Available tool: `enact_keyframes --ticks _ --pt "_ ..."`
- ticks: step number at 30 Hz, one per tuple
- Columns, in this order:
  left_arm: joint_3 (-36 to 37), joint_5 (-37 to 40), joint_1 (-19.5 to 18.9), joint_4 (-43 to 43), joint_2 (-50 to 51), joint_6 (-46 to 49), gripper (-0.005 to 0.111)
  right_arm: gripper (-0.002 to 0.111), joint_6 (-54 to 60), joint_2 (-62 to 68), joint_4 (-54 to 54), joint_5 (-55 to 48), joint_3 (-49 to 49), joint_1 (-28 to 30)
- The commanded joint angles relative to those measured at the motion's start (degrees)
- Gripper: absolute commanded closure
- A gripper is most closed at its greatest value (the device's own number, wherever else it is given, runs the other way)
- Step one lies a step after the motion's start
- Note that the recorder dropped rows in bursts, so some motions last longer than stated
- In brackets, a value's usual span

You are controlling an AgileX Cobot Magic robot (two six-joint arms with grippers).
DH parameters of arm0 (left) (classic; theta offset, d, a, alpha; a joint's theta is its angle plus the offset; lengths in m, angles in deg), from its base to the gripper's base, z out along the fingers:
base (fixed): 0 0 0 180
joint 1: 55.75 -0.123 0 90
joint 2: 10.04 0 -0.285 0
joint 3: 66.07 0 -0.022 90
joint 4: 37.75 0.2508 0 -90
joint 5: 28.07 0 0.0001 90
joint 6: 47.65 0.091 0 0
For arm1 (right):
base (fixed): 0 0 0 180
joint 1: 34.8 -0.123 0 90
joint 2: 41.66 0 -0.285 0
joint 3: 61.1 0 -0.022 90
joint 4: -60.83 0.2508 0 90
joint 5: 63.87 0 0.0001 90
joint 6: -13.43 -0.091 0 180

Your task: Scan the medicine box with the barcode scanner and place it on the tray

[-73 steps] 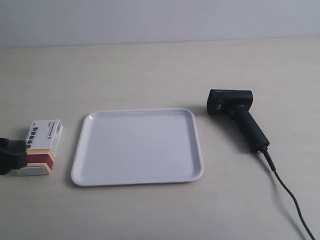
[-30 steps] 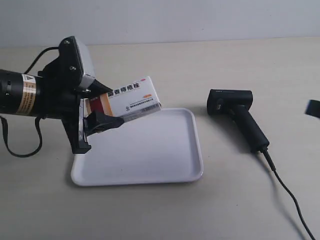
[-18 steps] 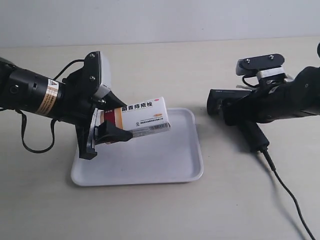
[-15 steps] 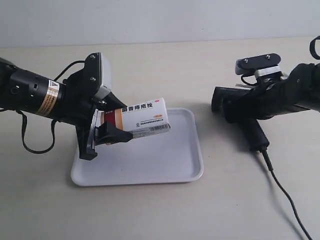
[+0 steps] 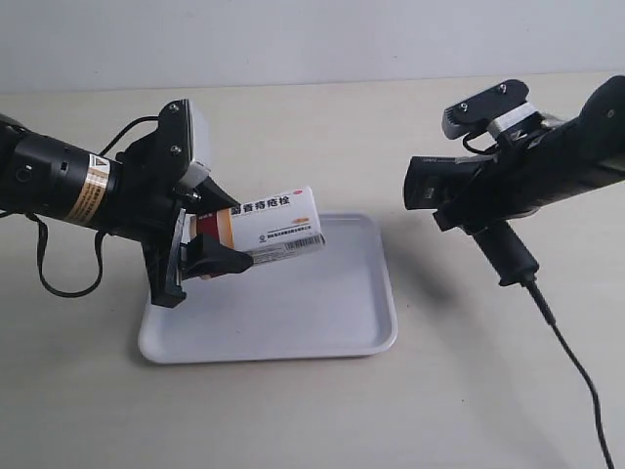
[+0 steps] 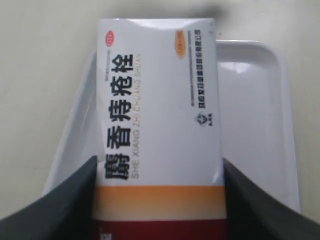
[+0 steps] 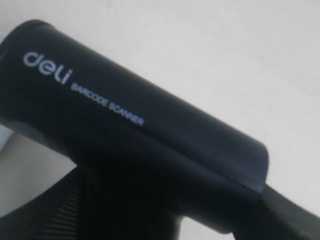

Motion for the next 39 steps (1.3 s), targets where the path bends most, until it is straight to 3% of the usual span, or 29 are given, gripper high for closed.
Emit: enact_keyframes --ticks 1,8,16,21,28,39 --pt "0.76 0.53 -2.06 -0.35 -0.28 -0.81 0.107 0.108 1.21 -5.34 -5.12 -6.43 0.15 0.26" --pt "1.17 -2.49 -2.67 -0.35 -0.28 -1.07 0.107 0.108 1.21 -6.44 -6.16 -6.88 2.46 -2.24" --pt "3.81 -0.19 -2.67 -0.35 -0.28 -0.42 0.107 0.108 1.21 -6.44 -12.53 1.4 2.46 -3.45" --pt "3.81 0.67 -2.56 -0.35 0.49 -0.42 0.107 0.108 -5.47 -5.37 -12.39 3.89 2.46 -3.3" --pt "3.56 3.0 -2.56 -9.64 5.91 1.51 0.107 0.108 -12.71 3.27 -12.26 9.64 2.46 -1.03" --pt "2.3 5.39 -2.43 -10.52 10.26 1.51 0.103 0.108 -14.64 7.37 -10.18 11.81 2.35 -1.03"
